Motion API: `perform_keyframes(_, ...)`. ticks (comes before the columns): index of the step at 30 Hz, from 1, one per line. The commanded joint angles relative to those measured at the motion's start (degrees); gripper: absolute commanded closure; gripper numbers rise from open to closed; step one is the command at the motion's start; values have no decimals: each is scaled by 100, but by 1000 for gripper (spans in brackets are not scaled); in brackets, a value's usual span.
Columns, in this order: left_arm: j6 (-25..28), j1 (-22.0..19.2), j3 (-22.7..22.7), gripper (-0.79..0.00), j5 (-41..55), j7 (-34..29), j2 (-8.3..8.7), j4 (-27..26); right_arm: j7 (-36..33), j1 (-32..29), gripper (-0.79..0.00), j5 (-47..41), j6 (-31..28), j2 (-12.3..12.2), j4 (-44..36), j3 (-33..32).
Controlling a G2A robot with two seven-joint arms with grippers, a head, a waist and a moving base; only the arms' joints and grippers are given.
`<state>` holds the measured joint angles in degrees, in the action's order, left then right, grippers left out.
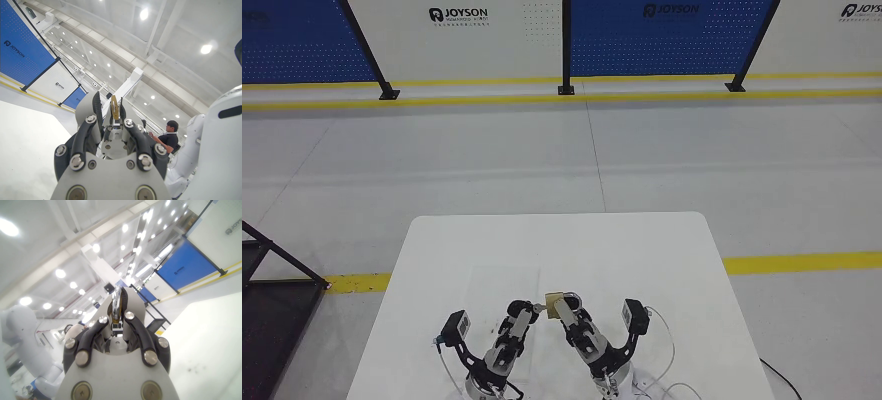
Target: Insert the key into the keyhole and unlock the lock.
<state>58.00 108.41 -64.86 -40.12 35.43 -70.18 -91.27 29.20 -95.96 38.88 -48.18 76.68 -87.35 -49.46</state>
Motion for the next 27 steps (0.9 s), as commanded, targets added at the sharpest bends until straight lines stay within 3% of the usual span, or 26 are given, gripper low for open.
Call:
perform_keyframes(1,0,-11,25,-222,-14,-19,8,6,-55,0,0,-27,23,0,-4,-5)
perform_keyframes(8,0,-37,49,-175,-65,-18,20,43,-211,4,0,-85,81,1,-14,-15)
perform_keyframes(10,0,-43,47,0,-74,-11,19,56,-229,1,0,-94,90,2,-23,-19)
perform_keyframes(20,-5,-64,-12,0,-251,-24,9,98,-377,-3,0,-114,109,2,-38,-34)
perform_keyframes(27,-110,-30,-157,0,-936,211,-5,65,-514,-29,0,-130,129,-8,-86,-51)
